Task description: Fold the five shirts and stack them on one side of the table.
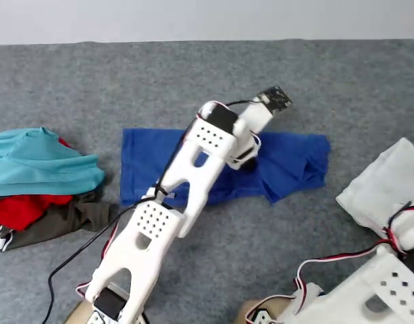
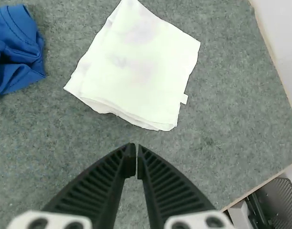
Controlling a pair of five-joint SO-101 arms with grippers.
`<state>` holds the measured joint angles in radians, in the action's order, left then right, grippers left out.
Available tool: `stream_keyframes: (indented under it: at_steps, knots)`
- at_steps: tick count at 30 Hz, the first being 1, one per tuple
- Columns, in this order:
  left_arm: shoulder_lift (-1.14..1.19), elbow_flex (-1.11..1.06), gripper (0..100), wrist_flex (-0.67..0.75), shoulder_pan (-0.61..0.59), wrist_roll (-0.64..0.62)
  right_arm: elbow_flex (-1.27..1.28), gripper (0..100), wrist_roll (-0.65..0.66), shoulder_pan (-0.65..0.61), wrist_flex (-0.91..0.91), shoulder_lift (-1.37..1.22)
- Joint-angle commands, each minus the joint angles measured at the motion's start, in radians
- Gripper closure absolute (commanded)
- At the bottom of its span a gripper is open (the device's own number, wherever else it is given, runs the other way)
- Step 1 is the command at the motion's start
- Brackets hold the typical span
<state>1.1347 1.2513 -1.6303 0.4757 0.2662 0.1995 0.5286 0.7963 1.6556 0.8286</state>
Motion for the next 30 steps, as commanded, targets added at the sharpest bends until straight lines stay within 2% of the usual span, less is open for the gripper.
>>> stream_keyframes:
  at_steps: [1, 12, 17, 23, 30]
  knots:
    - [-0.018, 0.038, 76, 0.023, -0.044, -0.002, -0.003, 98.8, 0.011, 0.008, 0.005, 0.015]
    - [-0.018, 0.036, 76, 0.046, -0.152, -0.037, -0.003, 98.8, 0.011, 0.008, 0.007, 0.016]
    - [-0.040, 0.081, 76, -0.018, -0.155, -0.037, -0.005, 98.8, 0.011, -0.007, 0.016, 0.016]
    - [-0.097, 0.214, 76, -0.127, -0.051, -0.032, -0.005, 98.8, 0.009, -0.068, 0.077, 0.016]
    - [-0.169, 0.065, 76, -0.127, 0.150, -0.032, -0.005, 98.8, 0.011, -0.062, 0.077, 0.016]
